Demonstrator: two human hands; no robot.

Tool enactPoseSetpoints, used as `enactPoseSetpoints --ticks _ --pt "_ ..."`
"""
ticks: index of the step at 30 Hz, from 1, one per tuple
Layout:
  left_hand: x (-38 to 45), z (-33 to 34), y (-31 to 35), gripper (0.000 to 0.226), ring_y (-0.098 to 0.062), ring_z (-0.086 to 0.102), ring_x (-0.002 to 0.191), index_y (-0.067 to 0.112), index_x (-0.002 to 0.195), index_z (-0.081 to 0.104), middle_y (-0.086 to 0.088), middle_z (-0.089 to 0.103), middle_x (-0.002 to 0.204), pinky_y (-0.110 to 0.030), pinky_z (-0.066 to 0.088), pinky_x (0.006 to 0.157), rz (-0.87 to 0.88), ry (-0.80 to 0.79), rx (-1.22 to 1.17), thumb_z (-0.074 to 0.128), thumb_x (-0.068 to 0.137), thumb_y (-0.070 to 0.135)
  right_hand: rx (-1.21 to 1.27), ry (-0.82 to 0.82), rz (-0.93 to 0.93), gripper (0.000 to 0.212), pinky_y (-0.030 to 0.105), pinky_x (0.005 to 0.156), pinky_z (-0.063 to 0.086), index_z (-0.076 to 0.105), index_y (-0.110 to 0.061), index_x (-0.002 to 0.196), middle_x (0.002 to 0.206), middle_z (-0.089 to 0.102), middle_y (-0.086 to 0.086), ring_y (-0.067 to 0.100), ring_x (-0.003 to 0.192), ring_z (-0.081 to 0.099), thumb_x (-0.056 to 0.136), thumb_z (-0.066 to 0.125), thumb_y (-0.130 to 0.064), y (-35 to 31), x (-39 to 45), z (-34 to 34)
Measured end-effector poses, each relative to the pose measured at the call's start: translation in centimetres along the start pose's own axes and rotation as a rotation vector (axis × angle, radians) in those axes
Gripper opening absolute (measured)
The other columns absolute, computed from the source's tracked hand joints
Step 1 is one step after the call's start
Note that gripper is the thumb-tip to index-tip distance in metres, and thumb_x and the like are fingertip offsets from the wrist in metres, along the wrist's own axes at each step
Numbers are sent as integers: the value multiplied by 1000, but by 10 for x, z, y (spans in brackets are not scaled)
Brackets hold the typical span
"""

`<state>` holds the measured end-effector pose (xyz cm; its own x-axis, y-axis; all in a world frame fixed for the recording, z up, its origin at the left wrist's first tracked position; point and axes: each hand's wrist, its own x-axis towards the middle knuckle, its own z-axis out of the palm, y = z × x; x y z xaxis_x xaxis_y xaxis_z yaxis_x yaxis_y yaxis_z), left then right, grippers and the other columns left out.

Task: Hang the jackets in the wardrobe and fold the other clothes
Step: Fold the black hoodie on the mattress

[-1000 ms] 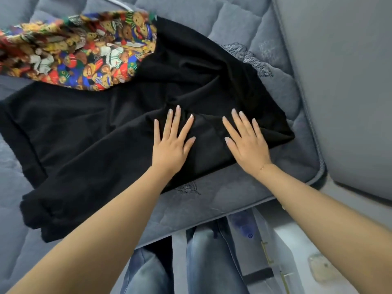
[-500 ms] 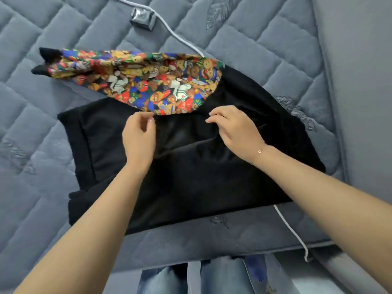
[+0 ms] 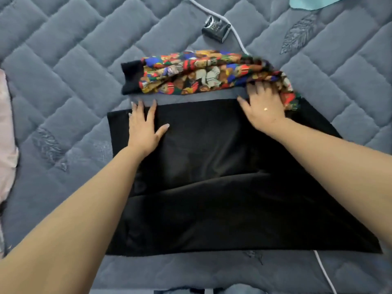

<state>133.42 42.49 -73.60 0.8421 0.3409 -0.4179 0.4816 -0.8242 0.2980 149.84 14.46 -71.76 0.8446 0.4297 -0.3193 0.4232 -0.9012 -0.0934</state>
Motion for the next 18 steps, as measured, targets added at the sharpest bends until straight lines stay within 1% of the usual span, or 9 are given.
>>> enactPoseSetpoints --ticks 2,4,6,8,9,11,14,16,18 --pt "-2 2 -1 73 -35 -3 150 18 155 21 -19 2 162 -47 2 121 33 51 10 52 96 48 3 -22 134 54 49 109 27 41 4 138 140 38 30 44 129 35 100 45 -34 26 25 -16" --pt "-3 0 -4 67 -30 11 149 22 149 34 -15 17 160 -48 6 119 29 124 30 54 93 52 9 -92 122 47 50 105 33 47 8 129 132 42 32 46 124 38 97 50 -27 38 39 -31" --pt "2 -10 -10 52 -29 29 140 22 133 51 -10 38 146 -54 4 116 7 194 64 58 91 51 42 -56 -53 43 48 98 39 57 4 121 121 51 28 44 117 45 93 56 -29 34 40 -40" --pt "13 -25 -18 40 -32 39 127 15 117 62 -10 49 128 -56 6 115 16 205 96 59 92 46 7 -107 -271 50 45 92 42 59 -3 123 114 56 20 39 111 52 89 62 -39 25 29 -46" --pt "17 -31 -20 38 -34 42 122 12 112 64 -11 53 123 -53 11 114 42 189 115 58 93 44 -36 -175 -321 60 44 91 43 55 -5 128 117 56 17 37 112 52 85 65 -46 22 23 -45" --pt "22 -42 -23 33 -35 50 110 10 105 62 -12 59 109 -45 24 104 108 163 106 57 95 40 -125 -302 -303 73 43 92 41 48 -11 130 122 55 13 34 115 52 78 70 -56 25 17 -42" --pt "16 -51 -21 25 -35 55 90 9 93 52 -9 61 91 -42 33 86 124 178 -34 55 98 33 -355 -473 -318 61 35 88 34 56 -19 116 112 65 6 28 108 58 78 65 -65 34 21 -47" --pt "10 -55 -22 25 -35 56 92 7 95 53 -10 63 95 -45 37 84 107 222 -21 55 98 32 -419 -410 -291 52 35 84 33 61 -21 104 105 68 7 28 101 60 79 62 -66 38 31 -57" --pt "7 -58 -23 23 -35 56 96 7 99 56 -10 64 100 -46 37 84 94 273 26 57 97 30 -453 -244 -223 50 37 86 34 62 -16 98 101 69 13 31 99 61 79 65 -62 39 39 -65"
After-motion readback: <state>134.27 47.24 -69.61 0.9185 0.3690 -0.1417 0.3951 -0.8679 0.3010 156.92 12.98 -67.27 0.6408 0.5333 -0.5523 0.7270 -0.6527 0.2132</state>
